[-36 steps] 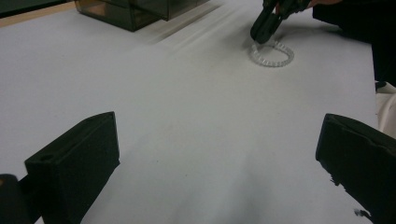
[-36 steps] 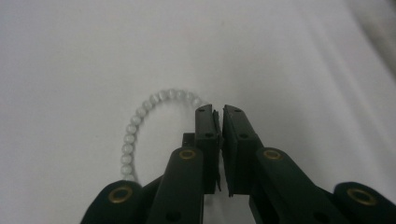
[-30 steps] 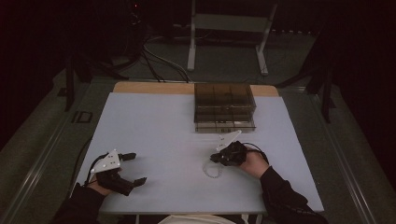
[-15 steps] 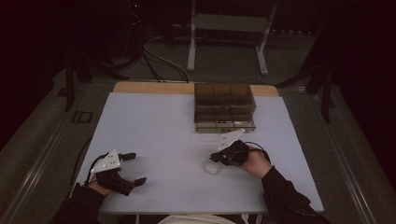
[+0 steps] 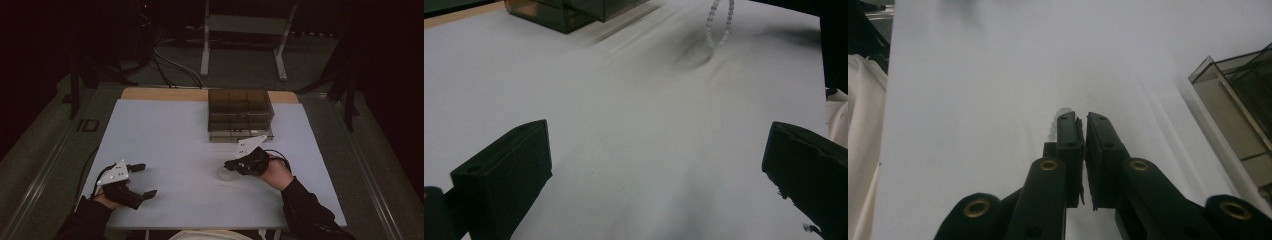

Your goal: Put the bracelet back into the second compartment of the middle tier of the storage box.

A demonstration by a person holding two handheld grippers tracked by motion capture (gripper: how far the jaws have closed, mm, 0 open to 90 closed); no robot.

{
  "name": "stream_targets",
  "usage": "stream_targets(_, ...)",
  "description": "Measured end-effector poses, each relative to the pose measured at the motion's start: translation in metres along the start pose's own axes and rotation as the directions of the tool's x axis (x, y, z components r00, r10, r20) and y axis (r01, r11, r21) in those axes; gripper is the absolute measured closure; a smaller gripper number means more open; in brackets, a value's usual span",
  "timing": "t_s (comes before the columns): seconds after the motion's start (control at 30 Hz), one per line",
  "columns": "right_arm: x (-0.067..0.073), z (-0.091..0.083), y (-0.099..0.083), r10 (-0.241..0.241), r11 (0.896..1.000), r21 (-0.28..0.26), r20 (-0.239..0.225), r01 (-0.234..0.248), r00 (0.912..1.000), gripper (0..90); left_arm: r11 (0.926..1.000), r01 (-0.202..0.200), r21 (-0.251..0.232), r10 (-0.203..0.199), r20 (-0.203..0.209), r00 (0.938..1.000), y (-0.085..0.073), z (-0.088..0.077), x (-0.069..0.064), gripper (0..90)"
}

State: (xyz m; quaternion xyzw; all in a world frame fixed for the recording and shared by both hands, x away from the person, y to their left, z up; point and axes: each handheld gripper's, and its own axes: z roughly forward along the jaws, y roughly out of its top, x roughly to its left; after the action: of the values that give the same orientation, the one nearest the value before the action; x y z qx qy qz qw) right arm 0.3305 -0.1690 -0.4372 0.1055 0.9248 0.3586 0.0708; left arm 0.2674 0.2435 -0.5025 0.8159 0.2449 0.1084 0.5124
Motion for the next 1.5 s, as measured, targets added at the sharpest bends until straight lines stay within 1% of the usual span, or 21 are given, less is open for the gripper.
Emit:
stream_targets(0.17, 0.0, -0.006, 0.006, -0.008, 1.0, -0.015, 0.014, 0.008, 0.9999, 85.5, 1.0, -0.002, 0.002, 0.002, -0.001, 1.0, 0.0, 0.0, 0.0, 1.0)
stream_targets(0.3, -0.001, -0.011, 0.011, -0.01, 1.0, -0.029, 0.011, 0.01, 0.9999, 85.5, 1.0, -0.001, -0.001, 0.001, 0.001, 1.0, 0.0, 0.0, 0.0, 1.0)
stream_targets(0.43, -0.002, -0.015, 0.015, -0.02, 0.999, -0.036, 0.023, 0.021, 0.9995, 85.6, 1.0, -0.001, -0.002, 0.001, 0.001, 1.0, 0.0, 0.0, 0.0, 1.0)
stream_targets(0.53, -0.002, -0.017, 0.018, -0.021, 0.999, -0.035, 0.029, 0.022, 0.9994, 85.5, 1.0, 0.003, -0.004, -0.003, -0.001, 1.0, 0.0, 0.0, 0.0, 1.0)
stream_targets(0.7, -0.005, -0.023, 0.024, -0.019, 0.998, -0.055, 0.032, 0.021, 0.9993, 85.5, 1.0, 0.004, -0.008, -0.004, 0.003, 1.0, 0.0, 0.0, 0.001, 1.0)
stream_targets(0.97, -0.011, -0.034, 0.032, -0.026, 0.997, -0.067, 0.066, 0.031, 0.9975, 85.5, 0.9999, 0.007, -0.01, -0.007, 0.003, 1.0, 0.0, 0.0, 0.0, 1.0)
stream_targets(1.13, -0.016, -0.039, 0.034, -0.013, 0.996, -0.082, 0.079, 0.02, 0.9968, 85.5, 1.0, 0.005, -0.008, -0.005, 0.003, 1.0, 0.0, 0.0, 0.001, 1.0)
stream_targets(1.3, -0.02, -0.044, 0.034, -0.007, 0.996, -0.089, 0.102, 0.016, 0.9948, 85.5, 1.0, 0.004, -0.008, -0.004, 0.002, 1.0, 0.0, 0.0, 0.0, 1.0)
stream_targets(1.5, -0.027, -0.051, 0.035, 0.017, 0.994, -0.109, 0.124, -0.004, 0.9922, 85.5, 1.0, 0.004, -0.009, -0.004, 0.002, 1.0, 0.0, 0.0, 0.001, 1.0)
